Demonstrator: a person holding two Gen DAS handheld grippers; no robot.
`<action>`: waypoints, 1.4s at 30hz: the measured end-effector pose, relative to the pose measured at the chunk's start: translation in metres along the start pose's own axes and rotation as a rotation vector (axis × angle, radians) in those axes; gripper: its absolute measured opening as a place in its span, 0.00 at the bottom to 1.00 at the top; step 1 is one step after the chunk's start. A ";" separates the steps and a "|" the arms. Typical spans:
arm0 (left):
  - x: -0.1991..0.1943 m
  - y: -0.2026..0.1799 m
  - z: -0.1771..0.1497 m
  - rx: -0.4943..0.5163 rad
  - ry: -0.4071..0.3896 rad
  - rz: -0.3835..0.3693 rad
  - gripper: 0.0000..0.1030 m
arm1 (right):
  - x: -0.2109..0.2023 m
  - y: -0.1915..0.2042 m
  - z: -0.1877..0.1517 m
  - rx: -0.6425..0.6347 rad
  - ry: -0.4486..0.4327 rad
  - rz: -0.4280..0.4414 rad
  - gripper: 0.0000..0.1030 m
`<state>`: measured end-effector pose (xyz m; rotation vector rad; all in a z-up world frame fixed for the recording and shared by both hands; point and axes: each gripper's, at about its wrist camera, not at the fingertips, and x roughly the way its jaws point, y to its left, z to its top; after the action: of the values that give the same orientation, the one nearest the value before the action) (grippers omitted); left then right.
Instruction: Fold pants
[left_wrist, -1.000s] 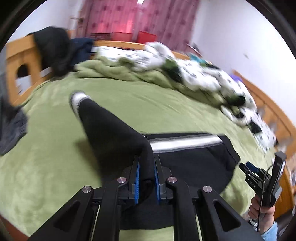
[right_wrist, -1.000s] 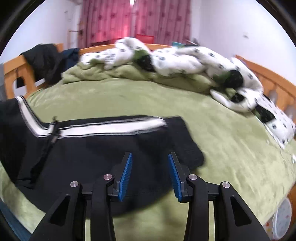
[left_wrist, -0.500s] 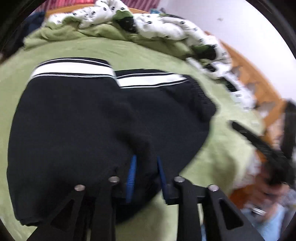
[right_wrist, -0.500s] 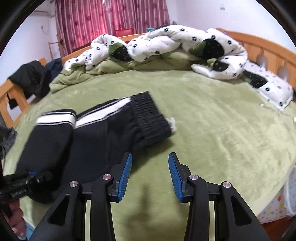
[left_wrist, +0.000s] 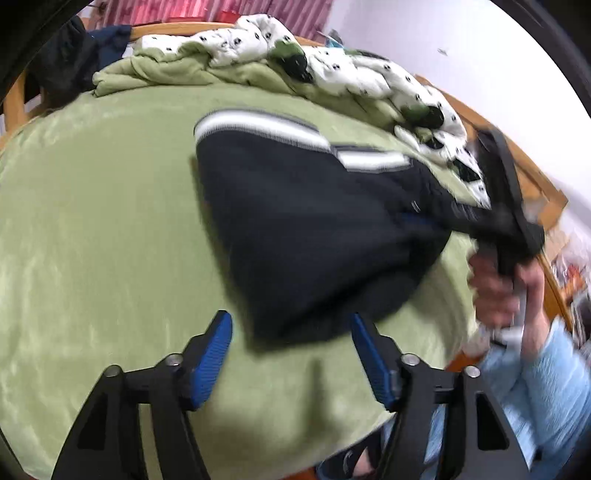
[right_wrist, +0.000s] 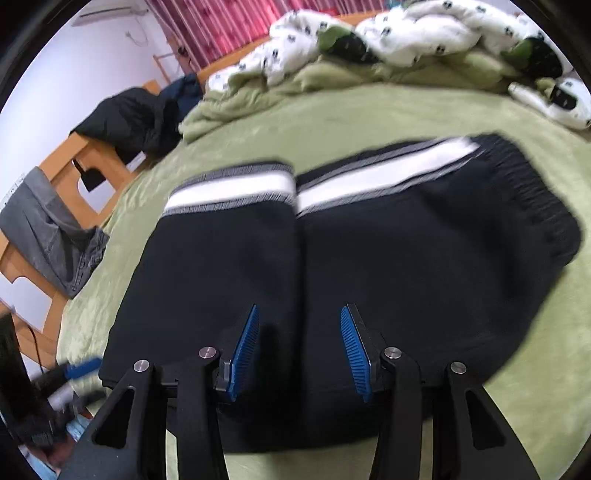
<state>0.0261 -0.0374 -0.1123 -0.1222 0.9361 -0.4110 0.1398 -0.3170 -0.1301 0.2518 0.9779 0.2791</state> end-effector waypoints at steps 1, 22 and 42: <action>0.003 0.004 -0.010 -0.006 -0.008 0.034 0.63 | 0.009 0.003 -0.002 0.013 0.021 0.001 0.44; 0.051 -0.013 0.000 -0.124 -0.131 0.014 0.63 | -0.027 0.017 0.056 -0.063 -0.130 0.117 0.16; 0.067 -0.076 0.018 -0.058 -0.022 -0.183 0.63 | -0.089 -0.140 0.071 -0.075 -0.307 -0.211 0.15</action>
<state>0.0536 -0.1351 -0.1309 -0.2660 0.9191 -0.5504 0.1693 -0.4845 -0.0700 0.1170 0.6818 0.0799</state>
